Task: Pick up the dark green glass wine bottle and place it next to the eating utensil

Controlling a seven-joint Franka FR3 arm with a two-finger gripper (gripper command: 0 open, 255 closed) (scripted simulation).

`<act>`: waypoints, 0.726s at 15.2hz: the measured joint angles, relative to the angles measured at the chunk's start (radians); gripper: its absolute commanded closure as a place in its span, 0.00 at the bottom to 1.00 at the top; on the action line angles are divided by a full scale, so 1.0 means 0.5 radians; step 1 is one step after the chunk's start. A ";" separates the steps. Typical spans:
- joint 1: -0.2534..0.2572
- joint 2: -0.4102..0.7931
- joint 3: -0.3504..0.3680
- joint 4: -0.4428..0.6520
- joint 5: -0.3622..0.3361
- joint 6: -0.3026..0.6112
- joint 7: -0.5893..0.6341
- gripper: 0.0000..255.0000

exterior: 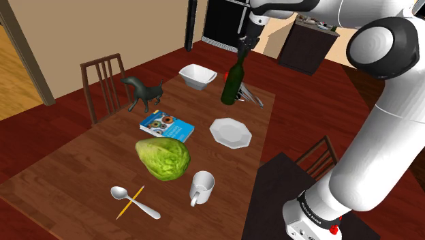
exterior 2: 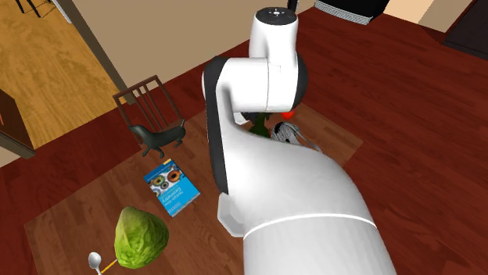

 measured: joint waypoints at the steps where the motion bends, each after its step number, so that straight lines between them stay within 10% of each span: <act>1: 0.025 -0.046 0.009 -0.051 -0.019 0.006 0.034 1.00; 11: 0.271 -0.541 0.178 -0.669 -0.205 0.132 0.486 1.00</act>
